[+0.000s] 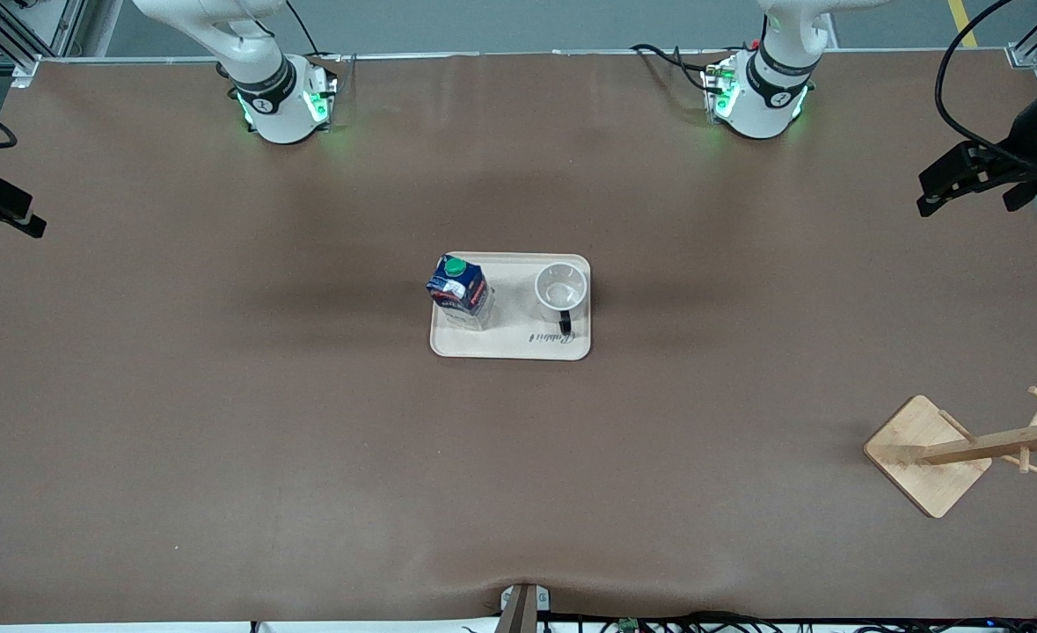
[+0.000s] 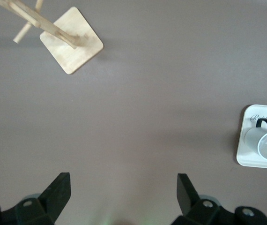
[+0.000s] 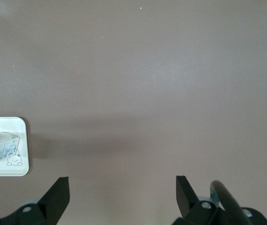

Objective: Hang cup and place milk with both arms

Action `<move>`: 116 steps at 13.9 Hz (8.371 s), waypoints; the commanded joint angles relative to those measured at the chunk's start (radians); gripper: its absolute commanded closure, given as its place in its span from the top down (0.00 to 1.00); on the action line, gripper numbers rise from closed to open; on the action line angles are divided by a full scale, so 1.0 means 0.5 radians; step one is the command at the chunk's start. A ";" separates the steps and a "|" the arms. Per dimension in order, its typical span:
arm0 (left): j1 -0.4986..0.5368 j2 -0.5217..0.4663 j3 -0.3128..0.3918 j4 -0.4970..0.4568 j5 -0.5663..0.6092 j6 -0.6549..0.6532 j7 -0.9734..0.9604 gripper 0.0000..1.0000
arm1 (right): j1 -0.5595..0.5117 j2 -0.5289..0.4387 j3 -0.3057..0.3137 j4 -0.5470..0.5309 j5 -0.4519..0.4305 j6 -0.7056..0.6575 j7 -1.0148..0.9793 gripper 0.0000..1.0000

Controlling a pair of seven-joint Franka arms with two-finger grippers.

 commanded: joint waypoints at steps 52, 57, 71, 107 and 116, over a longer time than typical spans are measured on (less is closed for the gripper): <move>0.210 0.754 -1.119 -0.379 0.536 1.159 -1.662 0.00 | 0.993 0.632 0.031 -0.237 0.458 0.512 1.432 1.00; 0.440 0.690 -1.125 -0.133 0.507 0.631 -0.954 0.00 | 1.288 0.669 0.031 -0.341 0.458 0.767 1.905 1.00; 1.216 0.628 -1.110 -0.041 0.523 0.529 0.569 0.00 | 1.524 0.675 0.028 -0.704 0.443 1.332 2.279 0.00; 1.607 0.975 -1.067 0.161 0.391 0.974 1.422 0.00 | -0.243 0.617 -0.003 -0.700 0.188 0.733 -0.049 0.56; 1.588 0.843 -1.088 0.189 0.391 0.822 1.135 1.00 | -0.240 0.617 -0.003 -0.670 0.188 0.718 -0.058 1.00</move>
